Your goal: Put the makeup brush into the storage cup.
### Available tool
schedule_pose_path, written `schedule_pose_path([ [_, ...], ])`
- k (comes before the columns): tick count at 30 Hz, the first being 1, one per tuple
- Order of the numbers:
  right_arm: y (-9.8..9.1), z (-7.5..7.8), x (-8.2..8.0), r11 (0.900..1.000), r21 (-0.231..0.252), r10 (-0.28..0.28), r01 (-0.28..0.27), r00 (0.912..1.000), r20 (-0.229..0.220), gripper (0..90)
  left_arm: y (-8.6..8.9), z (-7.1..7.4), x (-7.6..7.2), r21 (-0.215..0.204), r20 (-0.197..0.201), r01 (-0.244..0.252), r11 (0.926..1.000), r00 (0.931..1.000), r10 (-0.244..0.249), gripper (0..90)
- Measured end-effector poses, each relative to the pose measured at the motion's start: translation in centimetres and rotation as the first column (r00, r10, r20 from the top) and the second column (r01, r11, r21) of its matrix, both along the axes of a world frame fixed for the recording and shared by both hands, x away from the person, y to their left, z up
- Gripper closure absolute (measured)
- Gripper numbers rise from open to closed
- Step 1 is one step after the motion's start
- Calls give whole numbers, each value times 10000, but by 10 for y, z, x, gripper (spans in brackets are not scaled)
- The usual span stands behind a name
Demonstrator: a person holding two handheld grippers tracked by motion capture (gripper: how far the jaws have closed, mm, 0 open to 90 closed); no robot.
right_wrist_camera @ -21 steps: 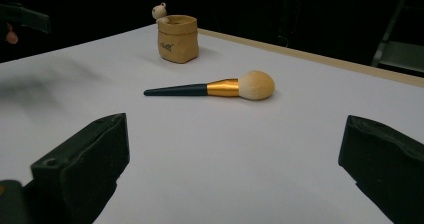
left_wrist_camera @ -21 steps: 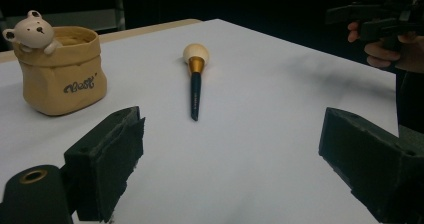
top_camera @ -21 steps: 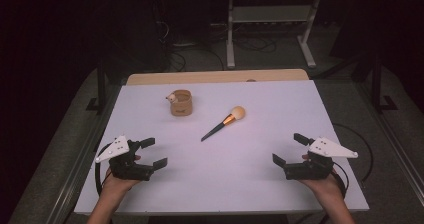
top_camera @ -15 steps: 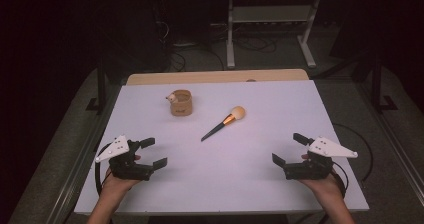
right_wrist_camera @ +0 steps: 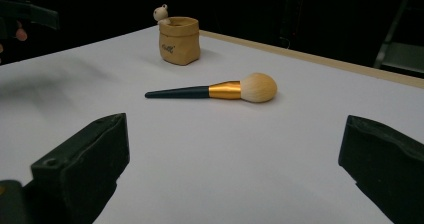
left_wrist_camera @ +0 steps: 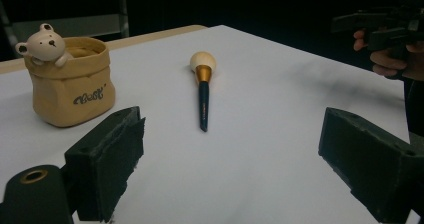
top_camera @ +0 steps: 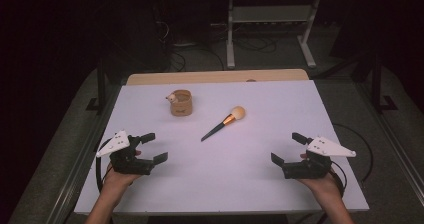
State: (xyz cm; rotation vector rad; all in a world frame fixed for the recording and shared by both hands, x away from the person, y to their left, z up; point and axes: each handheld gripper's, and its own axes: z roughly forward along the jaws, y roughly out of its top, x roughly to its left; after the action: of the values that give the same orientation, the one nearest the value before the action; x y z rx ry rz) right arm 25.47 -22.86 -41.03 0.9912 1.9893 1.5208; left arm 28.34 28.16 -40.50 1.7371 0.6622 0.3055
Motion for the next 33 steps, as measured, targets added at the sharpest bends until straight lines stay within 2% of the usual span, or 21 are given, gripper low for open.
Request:
schedule_pose_path([
  [4, 0, -1, 0, 9999, -117, 79, -78, 10000, 29, 0, -3, 0, 3, 24, -8, 29, 10000, 10000, -29, 101],
  [9, 1, 0, 0, 10000, 34, 60, -60, 10000, -34, 0, -7, 3, 6, -31, 22, 104, 9999, 9999, -104, 101],
  [13, 2, 0, 0, 10000, -46, 58, -58, 10000, 52, 0, -9, 3, 10, -57, 31, 170, 9998, 9999, -170, 101],
  [17, 5, 0, 0, 9999, -84, 118, -117, 9999, 63, 0, -11, 2, 12, 157, 135, 158, 9998, 9998, -160, 101],
  [19, 6, -1, -1, 9999, -62, 133, -133, 9999, -37, 0, -12, 2, 14, 130, 145, 170, 9998, 9997, -172, 101],
  [21, 5, -1, 1, 9999, -80, 147, -147, 9999, 48, 0, -13, 2, 15, 145, 119, 177, 9997, 9998, -178, 101],
  [33, 4, -1, 0, 10000, -25, 79, -79, 10000, -20, 0, -14, 4, 28, -192, 33, 245, 9995, 9997, -244, 105],
])
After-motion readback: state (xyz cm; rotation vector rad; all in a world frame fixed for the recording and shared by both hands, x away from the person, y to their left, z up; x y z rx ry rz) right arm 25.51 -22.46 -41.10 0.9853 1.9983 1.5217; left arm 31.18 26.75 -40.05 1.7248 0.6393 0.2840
